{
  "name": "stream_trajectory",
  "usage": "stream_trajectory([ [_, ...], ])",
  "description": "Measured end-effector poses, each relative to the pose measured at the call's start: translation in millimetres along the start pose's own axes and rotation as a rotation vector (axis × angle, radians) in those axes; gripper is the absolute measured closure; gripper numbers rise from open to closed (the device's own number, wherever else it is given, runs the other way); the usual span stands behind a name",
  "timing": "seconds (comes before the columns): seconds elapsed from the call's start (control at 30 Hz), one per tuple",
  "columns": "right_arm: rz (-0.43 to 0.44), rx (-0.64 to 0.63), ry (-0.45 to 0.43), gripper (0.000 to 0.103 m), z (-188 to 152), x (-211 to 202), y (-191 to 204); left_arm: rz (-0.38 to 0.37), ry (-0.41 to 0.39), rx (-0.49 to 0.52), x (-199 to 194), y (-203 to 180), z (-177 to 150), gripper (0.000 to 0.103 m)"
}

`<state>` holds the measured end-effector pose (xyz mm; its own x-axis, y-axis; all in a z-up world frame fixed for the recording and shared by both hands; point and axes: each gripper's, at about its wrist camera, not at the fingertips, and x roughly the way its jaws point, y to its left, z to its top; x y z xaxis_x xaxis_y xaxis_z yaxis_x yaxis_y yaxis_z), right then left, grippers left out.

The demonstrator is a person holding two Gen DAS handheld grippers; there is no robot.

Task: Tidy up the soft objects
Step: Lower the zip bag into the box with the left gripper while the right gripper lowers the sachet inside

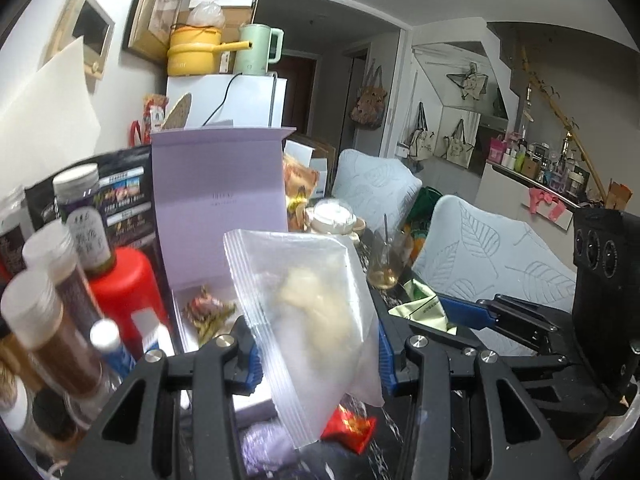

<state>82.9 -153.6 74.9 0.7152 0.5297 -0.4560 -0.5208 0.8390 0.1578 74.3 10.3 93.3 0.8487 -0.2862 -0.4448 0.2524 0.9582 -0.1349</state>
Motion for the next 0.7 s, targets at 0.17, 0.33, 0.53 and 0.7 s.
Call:
stream_trajectory([
  [0.17,0.003,0.006,-0.003,0.057,15,18,-11,0.021,-0.013,0.001,18,7,16,0.060],
  [0.33,0.002,0.005,-0.011,0.057,32,37,-24,0.028,-0.026,-0.005,37,15,29,0.060],
  [0.53,-0.003,-0.019,-0.021,0.057,51,59,-37,0.042,-0.037,-0.015,61,27,45,0.060],
  [0.7,0.004,-0.028,-0.032,0.057,65,79,-46,0.085,-0.049,-0.019,78,39,54,0.060],
])
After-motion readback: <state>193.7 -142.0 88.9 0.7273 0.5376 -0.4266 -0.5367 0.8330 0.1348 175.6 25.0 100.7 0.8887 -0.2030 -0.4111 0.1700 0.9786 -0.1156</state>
